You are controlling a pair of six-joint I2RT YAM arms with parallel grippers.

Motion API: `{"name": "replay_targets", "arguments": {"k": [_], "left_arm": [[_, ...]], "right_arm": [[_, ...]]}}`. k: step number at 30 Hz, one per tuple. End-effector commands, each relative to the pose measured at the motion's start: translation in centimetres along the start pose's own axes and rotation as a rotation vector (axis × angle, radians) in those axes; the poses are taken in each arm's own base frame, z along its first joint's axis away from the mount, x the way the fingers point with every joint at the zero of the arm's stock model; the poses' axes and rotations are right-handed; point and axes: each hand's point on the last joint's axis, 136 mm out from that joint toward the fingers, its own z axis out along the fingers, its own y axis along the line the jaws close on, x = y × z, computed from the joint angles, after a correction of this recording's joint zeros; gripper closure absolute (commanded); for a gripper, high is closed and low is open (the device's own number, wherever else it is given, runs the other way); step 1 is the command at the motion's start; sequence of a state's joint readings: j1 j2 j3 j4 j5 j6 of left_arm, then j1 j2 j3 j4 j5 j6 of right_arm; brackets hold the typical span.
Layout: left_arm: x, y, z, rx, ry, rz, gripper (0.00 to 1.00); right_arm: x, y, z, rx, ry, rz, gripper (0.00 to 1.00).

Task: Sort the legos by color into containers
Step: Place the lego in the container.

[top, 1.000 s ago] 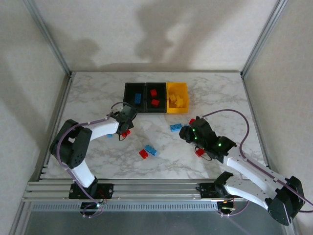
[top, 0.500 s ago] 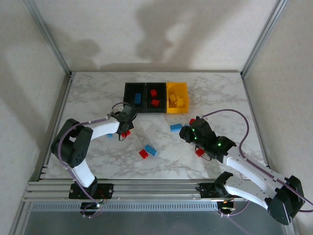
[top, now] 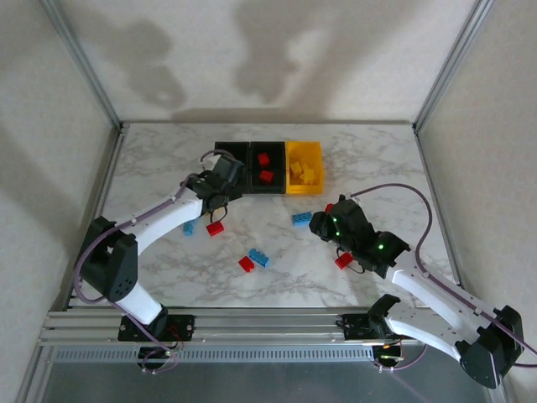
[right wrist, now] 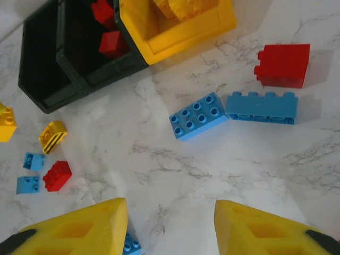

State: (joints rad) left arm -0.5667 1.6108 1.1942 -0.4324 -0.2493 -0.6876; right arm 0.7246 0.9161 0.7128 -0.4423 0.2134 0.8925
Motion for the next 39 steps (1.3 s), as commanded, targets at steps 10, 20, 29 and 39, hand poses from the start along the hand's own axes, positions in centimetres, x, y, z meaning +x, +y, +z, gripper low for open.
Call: {"name": "replay_targets", "arguments": {"k": [10,20,29,39], "left_arm": [[0.3,-13.2,1.3,0.168,0.046,0.111,0.69],[0.1,-20.3,5.4,0.224,0.068,0.153,0.69],[-0.2,-23.0,9.0,0.233,0.06,0.161,0.67],[-1.4,-23.5,9.5,0.259,0.031,0.135,0.43]], "right_arm": [[-1.8,-2.6,-1.9,0.045,-0.038,0.051,0.52],[-1.0,-3.7,-1.8,0.054,-0.03,0.082,0.52],[-1.2,-4.3,-2.4,0.077,-0.04,0.082,0.52],[-1.3,-4.6,-2.7,0.087,-0.047,0.084,0.52]]}}
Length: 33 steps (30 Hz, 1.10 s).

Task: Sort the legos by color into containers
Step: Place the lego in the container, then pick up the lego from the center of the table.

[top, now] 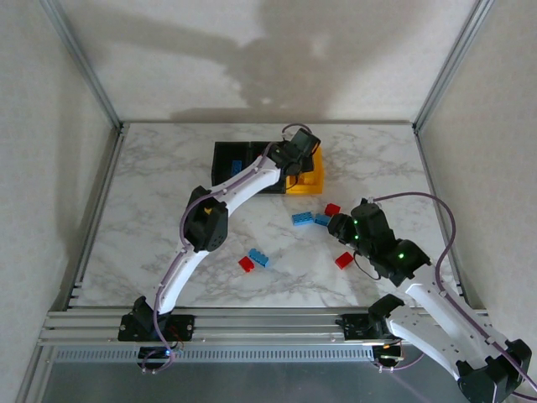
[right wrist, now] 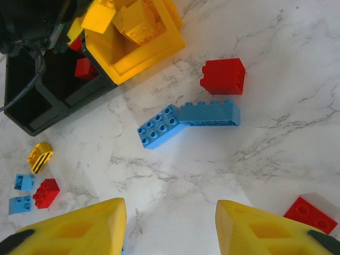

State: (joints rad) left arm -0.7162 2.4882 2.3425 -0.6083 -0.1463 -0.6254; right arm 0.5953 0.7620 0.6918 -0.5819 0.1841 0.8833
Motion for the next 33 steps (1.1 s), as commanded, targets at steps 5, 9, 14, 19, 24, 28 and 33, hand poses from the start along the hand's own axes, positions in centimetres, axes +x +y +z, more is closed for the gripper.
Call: {"name": "replay_targets", "arguments": {"k": [5,9,14,19,24,28,33], "left_arm": [[-3.0,-1.4,-2.8,0.063,-0.043,-0.01,0.31],[-4.3,-2.3,-5.4,0.109,-0.059,-0.01,0.31],[-5.1,-2.2,-9.9,0.148,-0.083,0.008,0.31],[-3.9,1.6,-13.7,0.101,-0.096,0.025,0.3],[-1.1,9.5,-15.2,0.008,-0.078,-0.047,0.29],[1.4,15.0,-15.7,-0.064,-0.044,-0.095,0.28],[3.8,19.7,-16.1,-0.14,-0.019,-0.107,0.24]], "right_arm": [[-0.1,-0.3,0.3,0.022,-0.003,0.014,0.52],[-0.4,0.1,0.4,0.015,-0.004,0.009,0.52],[-0.9,0.5,0.2,0.011,-0.016,0.0,0.52],[-0.9,1.2,0.5,-0.009,-0.007,-0.009,0.51],[-0.3,2.9,1.0,-0.072,0.022,-0.049,0.48],[0.0,4.6,1.4,-0.131,0.031,-0.076,0.43],[1.0,6.1,2.4,-0.153,0.06,-0.128,0.4]]}}
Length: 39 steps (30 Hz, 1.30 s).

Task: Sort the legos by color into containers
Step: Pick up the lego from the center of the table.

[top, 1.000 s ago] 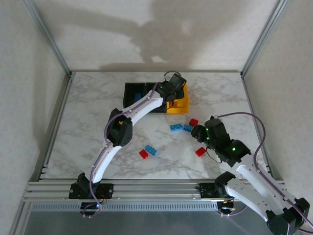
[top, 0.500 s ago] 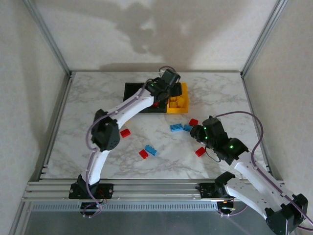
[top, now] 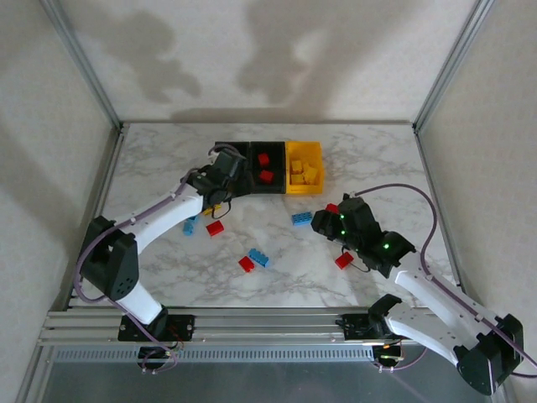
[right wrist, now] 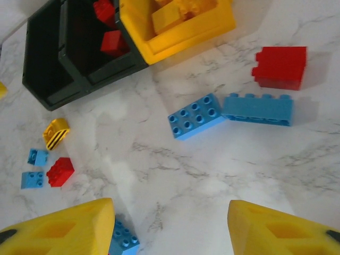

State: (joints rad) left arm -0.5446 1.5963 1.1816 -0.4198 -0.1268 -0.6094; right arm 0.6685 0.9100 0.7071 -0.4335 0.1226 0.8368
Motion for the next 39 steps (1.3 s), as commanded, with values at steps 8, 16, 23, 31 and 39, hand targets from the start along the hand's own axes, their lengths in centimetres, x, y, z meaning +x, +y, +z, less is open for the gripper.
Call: {"name": "replay_targets", "arguments": {"k": [8,16,23,31,39], "left_arm": [[1.7,4.1,-0.1,-0.058,0.009,-0.007,0.22],[3.8,7.9,2.0,-0.179,0.058,-0.052,0.14],[3.7,8.8,4.3,-0.221,0.023,-0.119,0.1],[3.9,9.5,6.9,-0.277,0.019,-0.103,0.1],[4.0,10.2,8.9,-0.326,0.011,-0.084,0.14]], "right_arm": [[0.3,1.9,1.0,-0.028,0.011,-0.045,0.39],[0.5,1.5,1.1,-0.014,0.013,-0.042,0.38],[0.6,1.1,1.1,-0.006,0.009,-0.034,0.38],[0.3,0.5,0.3,0.014,-0.013,-0.028,0.38],[0.1,0.4,0.1,0.025,-0.019,-0.027,0.38]]}}
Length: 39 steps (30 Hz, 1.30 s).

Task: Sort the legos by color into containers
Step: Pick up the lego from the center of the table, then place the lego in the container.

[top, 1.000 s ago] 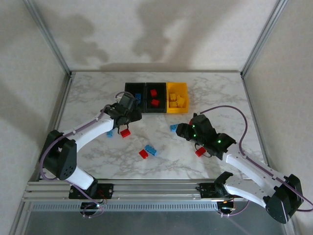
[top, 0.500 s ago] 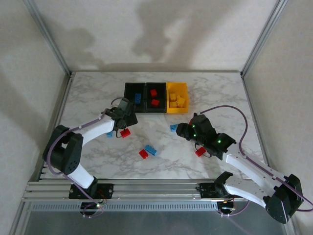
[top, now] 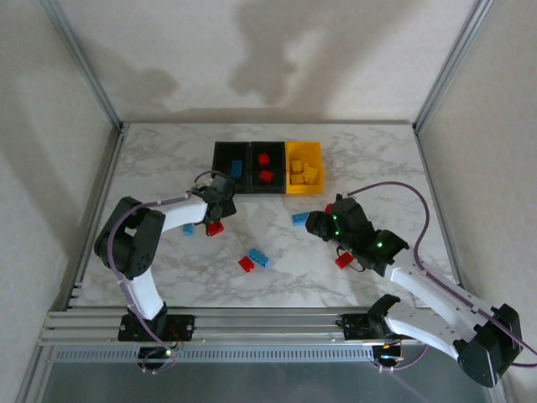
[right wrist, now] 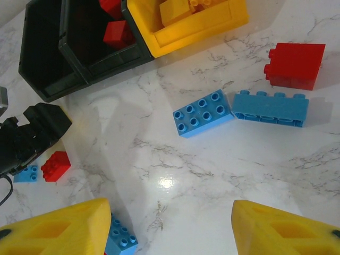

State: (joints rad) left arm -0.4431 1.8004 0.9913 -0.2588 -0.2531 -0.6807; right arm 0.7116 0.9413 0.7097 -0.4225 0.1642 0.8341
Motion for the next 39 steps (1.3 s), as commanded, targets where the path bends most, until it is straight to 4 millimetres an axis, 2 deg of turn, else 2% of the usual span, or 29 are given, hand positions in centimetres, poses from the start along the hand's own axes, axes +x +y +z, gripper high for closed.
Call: {"name": "replay_targets", "arguments": {"k": [1,8,14,17,29,33,39], "left_arm": [[-1.4,-0.2,0.7,-0.025,-0.047,-0.007,0.15],[-1.7,-0.4,1.6,-0.045,-0.05,0.01,0.23],[-1.4,-0.2,1.8,-0.049,-0.028,0.017,0.37],[-1.2,0.0,1.2,-0.036,-0.02,0.016,0.42],[-1.4,0.3,-3.6,0.002,-0.036,0.058,0.44],[-2.1,-0.9,-5.6,0.05,-0.051,0.061,0.45],[-3.2,-5.7,-8.7,0.163,-0.07,0.097,0.45]], "right_arm": [[-0.5,0.1,-0.5,0.01,-0.022,0.006,0.38],[-0.5,0.0,-0.3,0.019,-0.018,0.003,0.39],[-0.6,0.0,-0.4,0.022,-0.024,0.002,0.39],[-0.6,-0.2,-0.3,0.024,-0.025,0.004,0.39],[-0.5,0.0,0.1,0.012,-0.028,0.005,0.39],[-1.0,0.2,-0.1,0.018,-0.036,-0.006,0.39],[-1.9,0.7,-0.5,0.001,-0.051,-0.006,0.39]]}}
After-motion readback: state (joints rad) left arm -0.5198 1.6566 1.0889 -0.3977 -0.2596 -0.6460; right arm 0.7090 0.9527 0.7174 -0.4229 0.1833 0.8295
